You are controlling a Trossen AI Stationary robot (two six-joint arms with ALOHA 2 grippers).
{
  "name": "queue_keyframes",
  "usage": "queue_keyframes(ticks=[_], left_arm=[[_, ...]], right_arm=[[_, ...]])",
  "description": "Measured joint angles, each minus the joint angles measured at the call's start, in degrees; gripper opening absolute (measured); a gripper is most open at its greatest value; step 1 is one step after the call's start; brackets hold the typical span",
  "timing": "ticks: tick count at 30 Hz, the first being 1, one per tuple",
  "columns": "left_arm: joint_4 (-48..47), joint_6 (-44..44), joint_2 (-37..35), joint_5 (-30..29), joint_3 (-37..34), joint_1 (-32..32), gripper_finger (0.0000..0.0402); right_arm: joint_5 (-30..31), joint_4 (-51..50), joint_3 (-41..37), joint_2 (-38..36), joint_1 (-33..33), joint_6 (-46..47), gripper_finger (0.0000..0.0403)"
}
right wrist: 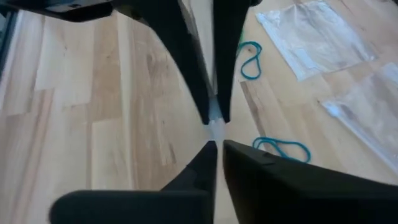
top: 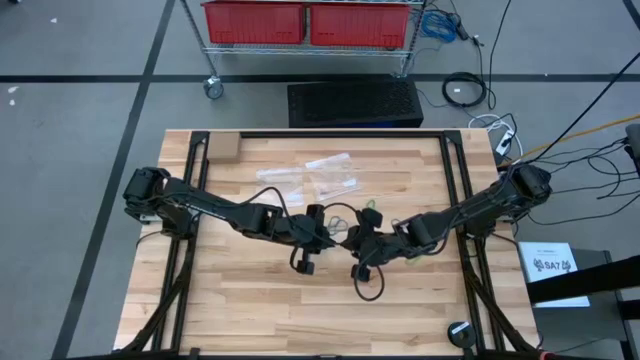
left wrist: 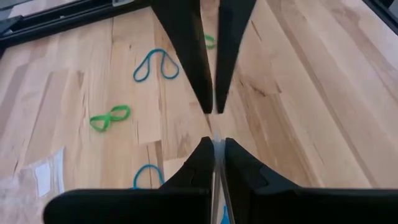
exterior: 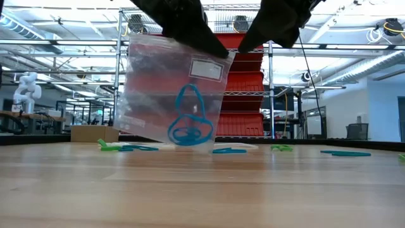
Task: Sort rubber bands
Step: Close the transparent zip bag
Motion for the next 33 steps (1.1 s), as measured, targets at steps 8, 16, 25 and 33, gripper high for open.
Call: queue_keyframes(ticks=[8,16,25,33], left_arm=[[1.1,0.0,0.0,0.0,0.0,-0.3,0.0021],[1.5,0.0,0.0,0.0,0.0,-0.3,0.0021],[2.2,0.1,0.0,0.0,0.1,-0.3,0.0021],[1.6,0.1,-0.1,0.0,0.2,-0.3,0.0021]], right_arm=[[-1.6,2.1,0.0,0.0,-0.5,0.8,0.0098],[-4.2,2.8,0.0,0.6,-1.9,-0.4,0.0087],[-1.6,2.8,0.0,2.7,-2.2,-1.9,0.0012],[-1.4,2.7,0.0,2.5,-2.1,-1.9,0.0001]])
